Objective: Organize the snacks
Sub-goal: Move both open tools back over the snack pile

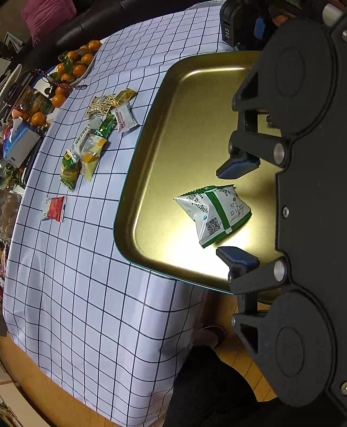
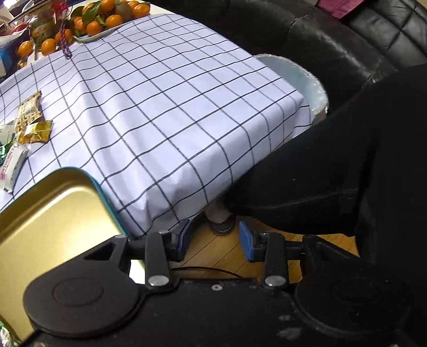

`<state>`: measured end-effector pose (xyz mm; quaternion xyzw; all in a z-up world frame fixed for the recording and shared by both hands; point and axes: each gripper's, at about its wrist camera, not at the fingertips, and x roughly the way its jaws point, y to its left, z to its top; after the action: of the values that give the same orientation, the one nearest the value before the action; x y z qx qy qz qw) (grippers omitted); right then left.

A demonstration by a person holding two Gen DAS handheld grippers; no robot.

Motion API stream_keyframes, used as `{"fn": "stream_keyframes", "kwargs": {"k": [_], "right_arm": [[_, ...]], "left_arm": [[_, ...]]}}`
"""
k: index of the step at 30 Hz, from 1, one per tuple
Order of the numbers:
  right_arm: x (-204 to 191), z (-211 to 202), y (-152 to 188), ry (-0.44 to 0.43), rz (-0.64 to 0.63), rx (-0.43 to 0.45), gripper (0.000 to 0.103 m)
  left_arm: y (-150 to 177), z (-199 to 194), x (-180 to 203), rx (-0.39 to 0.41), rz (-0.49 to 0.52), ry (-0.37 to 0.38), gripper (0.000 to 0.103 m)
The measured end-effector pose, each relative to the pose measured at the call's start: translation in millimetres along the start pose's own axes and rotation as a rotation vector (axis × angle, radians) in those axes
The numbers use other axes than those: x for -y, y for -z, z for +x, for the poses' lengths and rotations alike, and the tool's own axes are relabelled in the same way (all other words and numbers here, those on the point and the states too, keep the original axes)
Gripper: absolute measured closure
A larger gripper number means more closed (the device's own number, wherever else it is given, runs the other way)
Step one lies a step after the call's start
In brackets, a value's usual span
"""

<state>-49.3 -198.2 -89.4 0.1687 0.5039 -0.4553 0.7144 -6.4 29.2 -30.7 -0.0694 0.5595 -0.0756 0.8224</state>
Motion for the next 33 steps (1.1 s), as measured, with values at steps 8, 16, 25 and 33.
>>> {"fn": "stream_keyframes", "kwargs": {"k": [8,16,25,33], "right_arm": [[-21,-6,-2,-0.008,-0.096,0.053,0.064],[-24,-5,-4,0.007,-0.133,0.04,0.065],[-28,-47,-19,-0.051,-0.2,0.166,0.065],[-55,-86,-69,-0.273,-0.28,0.2,0.063]], "left_arm": [[0,2,7,0.0,0.042,-0.025,0.043],[-6,2,5,0.011,0.024,-0.047,0.043],[-42,-26,14,0.097,0.023,-0.072,0.043],[-114,-53,31,0.292,0.026,-0.098,0.043]]}}
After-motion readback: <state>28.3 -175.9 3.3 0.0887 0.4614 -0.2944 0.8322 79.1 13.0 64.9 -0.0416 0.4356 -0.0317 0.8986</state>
